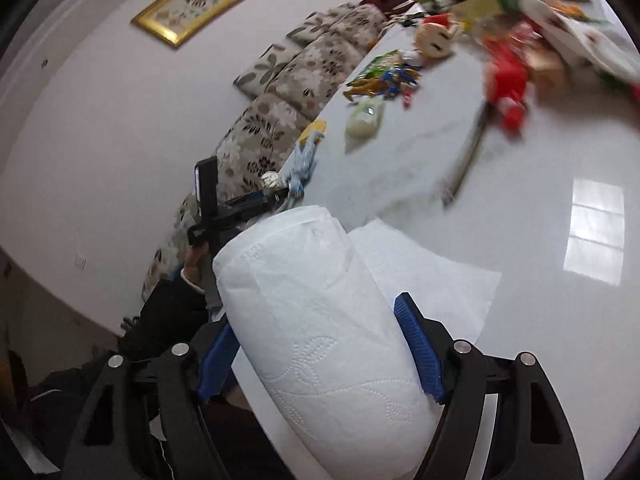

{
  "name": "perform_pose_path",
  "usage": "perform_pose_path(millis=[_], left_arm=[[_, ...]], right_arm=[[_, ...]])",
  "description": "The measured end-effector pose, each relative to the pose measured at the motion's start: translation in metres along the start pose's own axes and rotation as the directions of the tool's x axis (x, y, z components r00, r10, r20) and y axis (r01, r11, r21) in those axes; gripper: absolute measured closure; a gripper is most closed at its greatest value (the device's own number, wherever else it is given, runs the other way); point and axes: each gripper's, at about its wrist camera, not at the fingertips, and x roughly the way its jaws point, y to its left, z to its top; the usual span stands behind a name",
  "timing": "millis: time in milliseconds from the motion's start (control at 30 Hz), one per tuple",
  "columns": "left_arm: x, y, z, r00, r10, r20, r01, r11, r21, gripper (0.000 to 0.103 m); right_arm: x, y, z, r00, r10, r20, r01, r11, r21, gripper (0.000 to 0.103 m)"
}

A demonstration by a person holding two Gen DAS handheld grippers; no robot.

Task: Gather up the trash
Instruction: 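Grasp the white paper towel roll with right gripper while left grasps the crumpled paper, then lower the paper roll and crumpled paper into the bin and open both grippers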

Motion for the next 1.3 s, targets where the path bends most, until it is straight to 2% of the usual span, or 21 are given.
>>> perform_pose_path(millis=[67, 167, 267, 400, 500, 633, 767, 867, 1000, 1067, 1100, 1133, 1167, 1233, 1267, 1300], left_arm=[[-0.005, -0.004, -0.005, 1.000, -0.014, 0.011, 0.014, 1.000, -0.006, 0.068], [-0.028, -0.025, -0.025, 0.999, 0.001, 0.054, -0.003, 0.999, 0.035, 0.069], [-0.076, -0.053, -0.058, 0.989, -0.073, 0.126, 0.066, 0.996, 0.055, 0.069], [-0.147, -0.103, -0.118, 0.966, -0.170, 0.195, 0.151, 0.982, 0.111, 0.069], [-0.181, -0.143, -0.166, 0.953, -0.233, 0.194, 0.199, 0.963, 0.182, 0.068], [-0.197, -0.185, -0.224, 0.962, -0.228, 0.152, 0.178, 0.941, 0.286, 0.068], [-0.185, -0.199, -0.264, 0.956, -0.284, 0.072, 0.251, 0.921, 0.299, 0.068], [-0.153, -0.202, -0.286, 0.968, -0.250, -0.013, 0.243, 0.924, 0.295, 0.068], [-0.100, -0.202, -0.309, 0.963, -0.216, -0.163, 0.254, 0.929, 0.270, 0.065], [-0.072, -0.206, -0.317, 0.958, -0.176, -0.226, 0.235, 0.934, 0.269, 0.056], [-0.052, -0.210, -0.323, 0.950, -0.143, -0.279, 0.223, 0.934, 0.281, 0.038], [-0.037, -0.214, -0.328, 0.942, -0.112, -0.318, 0.210, 0.933, 0.293, 0.016], [-0.021, -0.217, -0.334, 0.936, -0.080, -0.343, 0.190, 0.935, 0.300, 0.014], [0.001, -0.220, -0.343, 0.913, -0.052, -0.405, 0.188, 0.934, 0.303, 0.014], [0.007, -0.220, -0.346, 0.902, -0.046, -0.429, 0.192, 0.933, 0.303, 0.014], [0.008, -0.220, -0.348, 0.901, -0.037, -0.432, 0.185, 0.934, 0.305, 0.014]], right_arm=[[-0.001, 0.003, -0.013, 0.999, -0.031, 0.021, 0.031, 1.000, -0.001, 0.030], [-0.010, 0.009, -0.034, 0.998, -0.020, 0.056, 0.019, 0.999, 0.027, 0.030], [-0.022, 0.024, -0.052, 0.996, -0.033, 0.085, 0.033, 0.999, 0.008, 0.030], [-0.035, 0.045, -0.079, 0.992, -0.053, 0.114, 0.057, 0.998, -0.036, 0.030], [-0.042, 0.061, -0.106, 0.993, -0.057, 0.108, 0.066, 0.995, -0.078, 0.030], [-0.043, 0.073, -0.142, 0.996, -0.037, 0.081, 0.045, 0.994, -0.097, 0.030], [-0.035, 0.073, -0.183, 0.999, -0.031, 0.017, 0.032, 0.995, -0.094, 0.030], [-0.023, 0.060, -0.210, 0.998, -0.046, -0.047, 0.043, 0.997, -0.061, 0.030], [0.007, 0.027, -0.238, 0.981, -0.124, -0.146, 0.124, 0.992, -0.008, 0.029], [0.034, -0.001, -0.245, 0.968, -0.127, -0.215, 0.141, 0.989, 0.052, 0.028], [0.048, -0.013, -0.247, 0.958, -0.148, -0.245, 0.170, 0.983, 0.070, 0.027], [0.058, -0.021, -0.249, 0.949, -0.164, -0.270, 0.191, 0.978, 0.078, 0.022], [0.073, -0.032, -0.252, 0.931, -0.192, -0.310, 0.224, 0.972, 0.072, 0.019], [0.091, -0.043, -0.256, 0.891, -0.280, -0.359, 0.307, 0.952, 0.020, 0.019], [0.095, -0.044, -0.257, 0.877, -0.304, -0.372, 0.326, 0.945, -0.006, 0.019], [0.094, -0.042, -0.258, 0.876, -0.306, -0.372, 0.323, 0.946, -0.017, 0.019]])
